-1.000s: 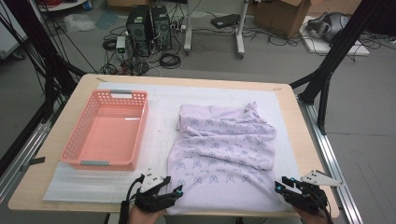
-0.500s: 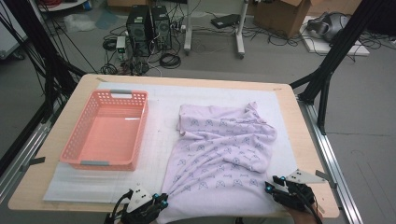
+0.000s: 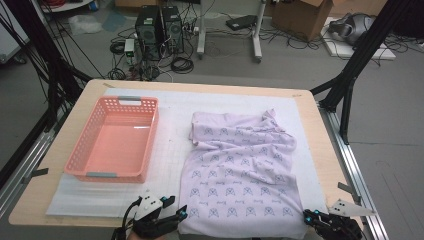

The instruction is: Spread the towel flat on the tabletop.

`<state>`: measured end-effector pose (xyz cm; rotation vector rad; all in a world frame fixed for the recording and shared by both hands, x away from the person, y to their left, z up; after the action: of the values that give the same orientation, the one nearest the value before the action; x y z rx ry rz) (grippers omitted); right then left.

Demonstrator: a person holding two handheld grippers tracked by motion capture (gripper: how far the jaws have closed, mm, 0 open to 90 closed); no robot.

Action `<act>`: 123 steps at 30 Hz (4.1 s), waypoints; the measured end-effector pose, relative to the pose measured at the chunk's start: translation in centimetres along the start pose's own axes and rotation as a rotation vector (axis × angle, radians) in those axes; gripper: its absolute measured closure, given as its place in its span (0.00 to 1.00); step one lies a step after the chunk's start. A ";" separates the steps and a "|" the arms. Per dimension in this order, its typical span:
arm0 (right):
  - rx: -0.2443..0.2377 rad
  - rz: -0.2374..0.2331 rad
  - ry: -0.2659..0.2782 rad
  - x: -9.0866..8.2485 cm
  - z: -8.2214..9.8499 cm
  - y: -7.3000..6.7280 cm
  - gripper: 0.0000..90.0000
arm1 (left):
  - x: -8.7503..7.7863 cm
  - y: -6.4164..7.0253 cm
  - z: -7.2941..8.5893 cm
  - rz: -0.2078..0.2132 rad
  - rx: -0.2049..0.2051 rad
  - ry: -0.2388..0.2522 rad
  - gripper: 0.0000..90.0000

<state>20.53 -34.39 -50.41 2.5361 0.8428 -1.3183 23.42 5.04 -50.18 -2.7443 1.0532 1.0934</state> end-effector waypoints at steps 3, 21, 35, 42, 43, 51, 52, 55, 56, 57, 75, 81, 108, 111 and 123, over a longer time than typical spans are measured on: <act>0.013 0.014 0.031 0.0 -0.7 0.1 0.73 | 1.2 0.6 -0.1 -0.012 0.037 -0.028 0.54; -0.054 0.047 0.036 3.8 -4.1 -1.6 0.69 | -3.8 0.2 3.9 -0.048 0.049 -0.064 0.85; -0.053 -0.054 -0.017 -0.8 0.7 -1.0 0.85 | -1.0 -0.9 -0.3 -0.010 -0.037 0.020 0.50; 0.025 -0.009 0.077 -0.6 -1.2 0.2 0.68 | 1.9 0.9 -0.6 -0.039 0.085 -0.051 0.69; 0.029 -0.004 0.083 -0.4 -1.5 0.3 0.68 | 1.9 1.1 -0.4 -0.067 0.119 -0.055 0.86; 0.040 0.016 0.094 1.2 -3.5 0.6 0.66 | -1.9 -0.9 2.0 -0.082 0.028 -0.082 1.00; 0.036 0.021 0.091 1.6 -3.9 0.5 0.66 | -2.3 -1.1 2.3 -0.080 0.030 -0.070 1.00; 0.039 0.085 0.077 3.0 -5.0 0.9 0.60 | -2.9 -1.2 2.4 -0.070 0.026 -0.039 0.95; 0.043 0.100 0.070 3.4 -5.3 1.0 0.60 | -2.8 -1.1 2.1 -0.063 0.028 -0.025 0.88; 0.044 0.106 0.056 3.8 -5.4 1.1 0.62 | -2.7 -1.0 1.8 -0.055 0.027 -0.012 0.85; 0.092 0.039 0.057 0.2 -1.3 2.6 0.72 | 2.6 0.7 -1.1 -0.044 0.049 -0.025 0.55; 0.099 0.044 0.078 0.4 -1.8 2.6 0.69 | 2.4 0.7 -0.8 -0.088 0.083 -0.023 0.96; -0.016 0.041 -0.020 1.3 -1.7 0.8 0.98 | -1.3 -0.6 0.8 -0.034 0.032 0.021 0.51; 0.018 0.027 -0.028 0.3 -0.5 1.3 0.97 | -0.4 -0.8 0.0 -0.033 0.020 0.017 0.51; 0.070 0.026 0.064 0.5 -1.9 1.5 0.65 | 0.4 0.1 0.7 -0.067 0.078 -0.024 0.97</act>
<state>22.93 -34.74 -49.89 2.6472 0.7861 -1.2869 23.11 4.90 -50.90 -2.6778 0.9725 1.0508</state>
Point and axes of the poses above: each handheld gripper's, and its own axes: x roughly forward along the jaws, z roughly out of its underside, y roughly to its right, the point moved 9 cm from there along x, roughly forward along the jaws, and after that the axes turned 9 degrees about -y, right-handed, at the moved point
